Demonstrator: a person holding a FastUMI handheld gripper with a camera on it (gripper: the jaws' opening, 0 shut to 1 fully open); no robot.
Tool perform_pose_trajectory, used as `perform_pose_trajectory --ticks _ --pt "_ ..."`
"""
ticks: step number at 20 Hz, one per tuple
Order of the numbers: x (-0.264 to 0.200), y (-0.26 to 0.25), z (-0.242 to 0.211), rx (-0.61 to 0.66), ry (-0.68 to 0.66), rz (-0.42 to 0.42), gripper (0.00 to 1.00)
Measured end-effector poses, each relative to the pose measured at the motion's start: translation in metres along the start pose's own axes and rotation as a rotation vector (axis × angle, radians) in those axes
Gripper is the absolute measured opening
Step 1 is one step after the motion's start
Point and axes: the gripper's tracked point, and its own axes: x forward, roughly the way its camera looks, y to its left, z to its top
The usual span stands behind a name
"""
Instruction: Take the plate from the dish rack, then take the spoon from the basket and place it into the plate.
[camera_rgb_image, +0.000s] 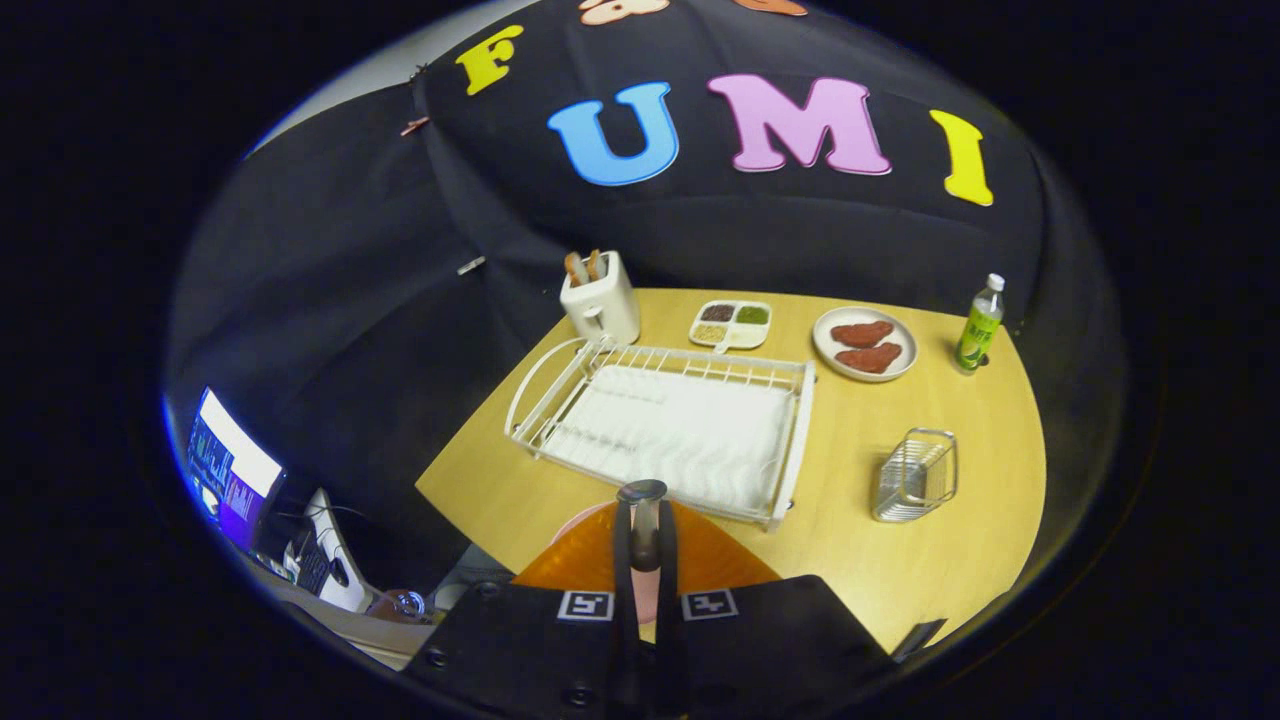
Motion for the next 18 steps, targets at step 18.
perform_pose_trajectory --ticks 18 --pt "0.088 0.015 -0.139 -0.146 0.227 0.167 0.14"
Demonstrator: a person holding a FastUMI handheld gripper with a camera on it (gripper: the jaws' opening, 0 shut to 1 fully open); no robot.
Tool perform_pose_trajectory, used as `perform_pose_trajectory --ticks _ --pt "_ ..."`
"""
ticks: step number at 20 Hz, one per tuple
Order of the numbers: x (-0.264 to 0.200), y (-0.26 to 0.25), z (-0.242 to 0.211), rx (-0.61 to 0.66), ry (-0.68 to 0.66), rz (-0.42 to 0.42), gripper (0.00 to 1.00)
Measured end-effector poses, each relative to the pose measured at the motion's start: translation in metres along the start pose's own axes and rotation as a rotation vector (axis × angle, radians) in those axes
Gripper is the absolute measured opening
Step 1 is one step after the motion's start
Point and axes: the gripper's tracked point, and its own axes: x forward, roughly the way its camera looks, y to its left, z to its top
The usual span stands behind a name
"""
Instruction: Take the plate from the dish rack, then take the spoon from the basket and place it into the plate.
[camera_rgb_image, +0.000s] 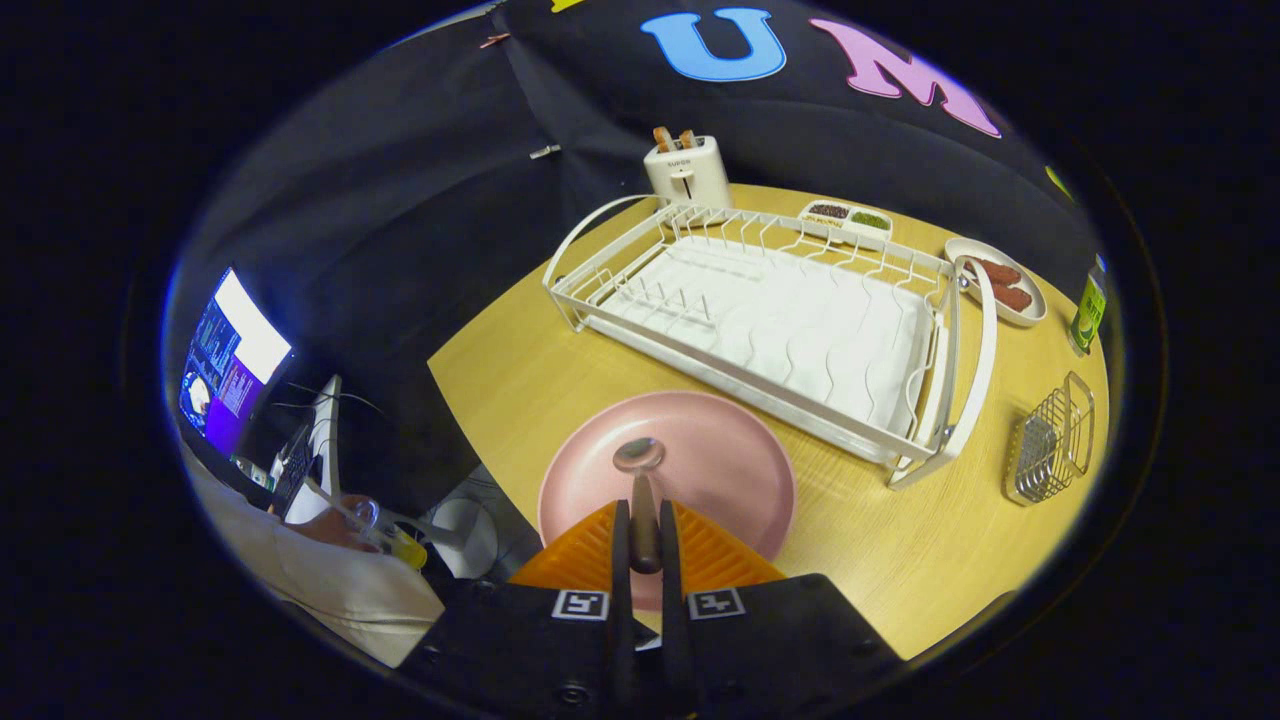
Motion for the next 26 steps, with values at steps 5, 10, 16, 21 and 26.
perform_pose_trajectory --ticks 5,10,16,21,26 --pt "0.008 -0.023 -0.027 -0.017 0.063 -0.071 0.21" --pt "0.01 -0.032 -0.025 0.003 0.052 -0.114 0.58" --pt "-0.01 -0.026 -0.001 0.01 0.002 -0.109 0.96" --pt "-0.059 -0.036 0.074 -0.006 -0.2 -0.198 0.99" --pt "-0.134 -0.074 0.156 -0.037 -0.441 -0.374 0.99"
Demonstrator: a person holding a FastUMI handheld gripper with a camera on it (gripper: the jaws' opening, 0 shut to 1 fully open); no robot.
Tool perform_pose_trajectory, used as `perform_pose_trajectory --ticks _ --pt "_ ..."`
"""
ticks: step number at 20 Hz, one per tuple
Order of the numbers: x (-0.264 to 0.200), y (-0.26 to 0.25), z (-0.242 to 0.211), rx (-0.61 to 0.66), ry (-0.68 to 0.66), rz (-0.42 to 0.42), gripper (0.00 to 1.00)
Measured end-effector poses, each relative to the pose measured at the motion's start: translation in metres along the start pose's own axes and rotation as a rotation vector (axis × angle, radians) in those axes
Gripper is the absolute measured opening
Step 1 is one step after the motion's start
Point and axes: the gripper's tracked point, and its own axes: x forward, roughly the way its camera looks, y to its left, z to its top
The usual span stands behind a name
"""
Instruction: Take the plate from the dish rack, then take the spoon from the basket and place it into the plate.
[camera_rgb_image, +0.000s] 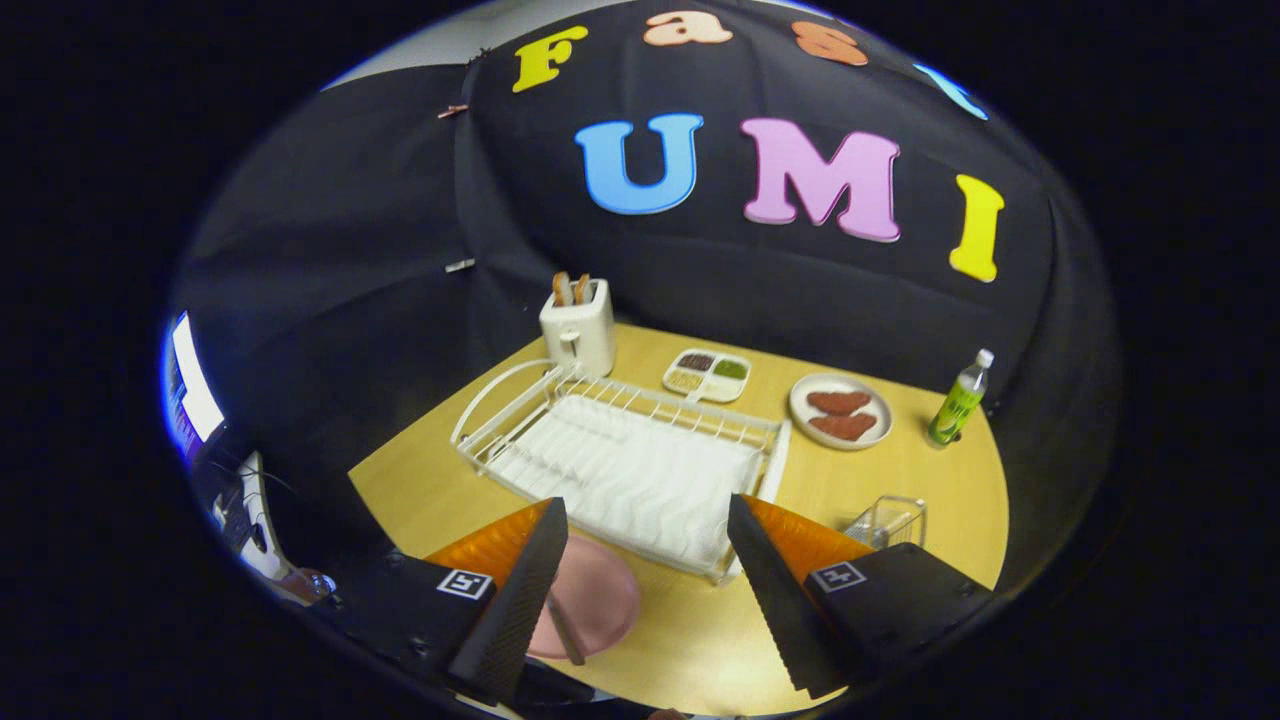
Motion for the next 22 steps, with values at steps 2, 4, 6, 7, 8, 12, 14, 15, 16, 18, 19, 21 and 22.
perform_pose_trajectory --ticks 2,4,6,7,8,12,14,15,16,18,19,21,22 --pt "-0.012 -0.024 0.036 -0.036 -0.082 -0.061 0.99" --pt "-0.029 -0.042 0.069 -0.064 -0.156 -0.105 0.98" --pt "-0.043 -0.056 0.094 -0.079 -0.214 -0.133 0.98" --pt "-0.051 -0.06 0.104 -0.08 -0.238 -0.141 0.97" --pt "-0.058 -0.064 0.113 -0.076 -0.264 -0.145 0.98" --pt "-0.087 -0.075 0.131 -0.062 -0.339 -0.141 0.98" --pt "-0.099 -0.082 0.131 -0.061 -0.356 -0.142 0.98" --pt "-0.105 -0.085 0.128 -0.057 -0.361 -0.144 0.98" --pt "-0.109 -0.089 0.124 -0.055 -0.363 -0.141 0.98" --pt "-0.115 -0.099 0.113 -0.044 -0.355 -0.147 0.98" --pt "-0.116 -0.108 0.108 -0.031 -0.355 -0.159 0.98" --pt "-0.118 -0.121 0.102 -0.012 -0.358 -0.171 0.98" --pt "-0.12 -0.129 0.101 -0.013 -0.357 -0.178 0.98"
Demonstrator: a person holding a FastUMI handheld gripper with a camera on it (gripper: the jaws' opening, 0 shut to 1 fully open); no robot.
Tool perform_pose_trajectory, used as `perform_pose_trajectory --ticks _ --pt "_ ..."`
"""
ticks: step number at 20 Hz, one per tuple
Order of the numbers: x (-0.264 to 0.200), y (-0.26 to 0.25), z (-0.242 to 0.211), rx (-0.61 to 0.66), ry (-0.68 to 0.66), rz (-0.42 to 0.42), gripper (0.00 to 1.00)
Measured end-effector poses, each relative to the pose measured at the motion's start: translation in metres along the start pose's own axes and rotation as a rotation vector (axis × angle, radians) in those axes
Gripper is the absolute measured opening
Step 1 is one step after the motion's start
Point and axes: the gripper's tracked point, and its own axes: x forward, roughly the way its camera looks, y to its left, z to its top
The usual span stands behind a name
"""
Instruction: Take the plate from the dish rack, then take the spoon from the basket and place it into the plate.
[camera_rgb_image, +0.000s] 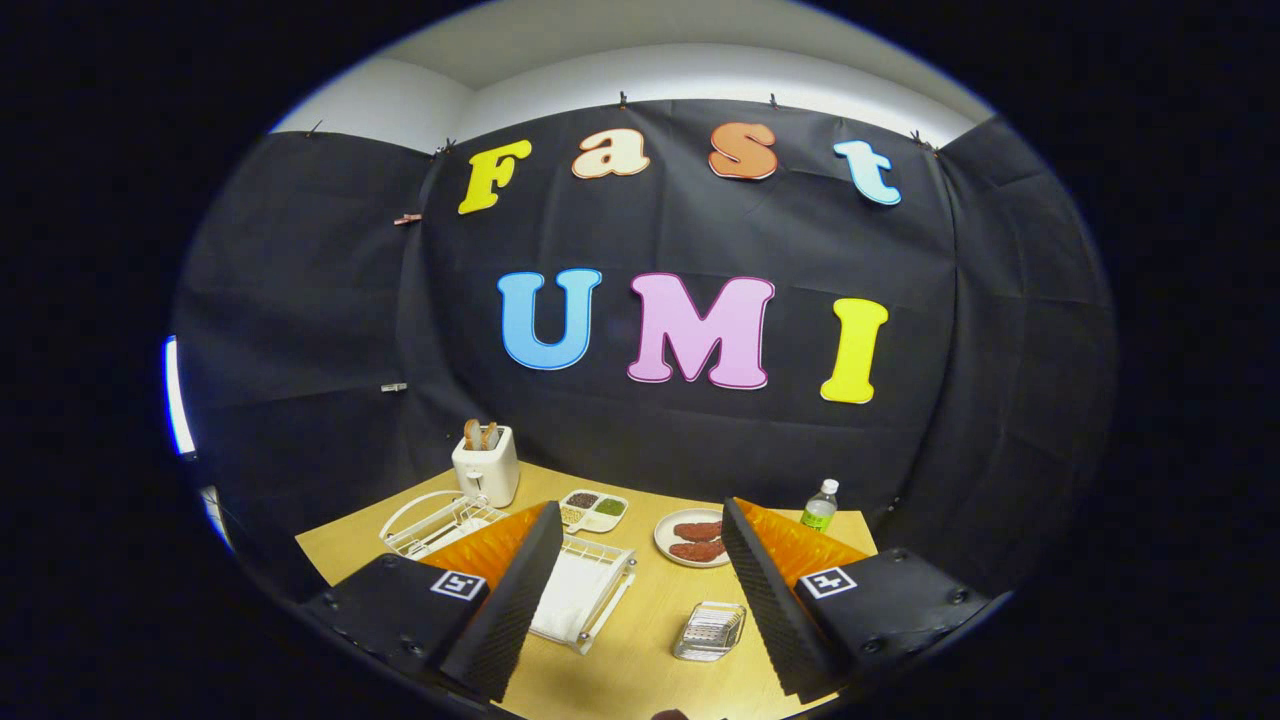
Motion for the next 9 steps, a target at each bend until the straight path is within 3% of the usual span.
perform_pose_trajectory --ticks 9 --pt "-0.003 -0.023 -0.002 0.0 0.002 0.052 0.98"
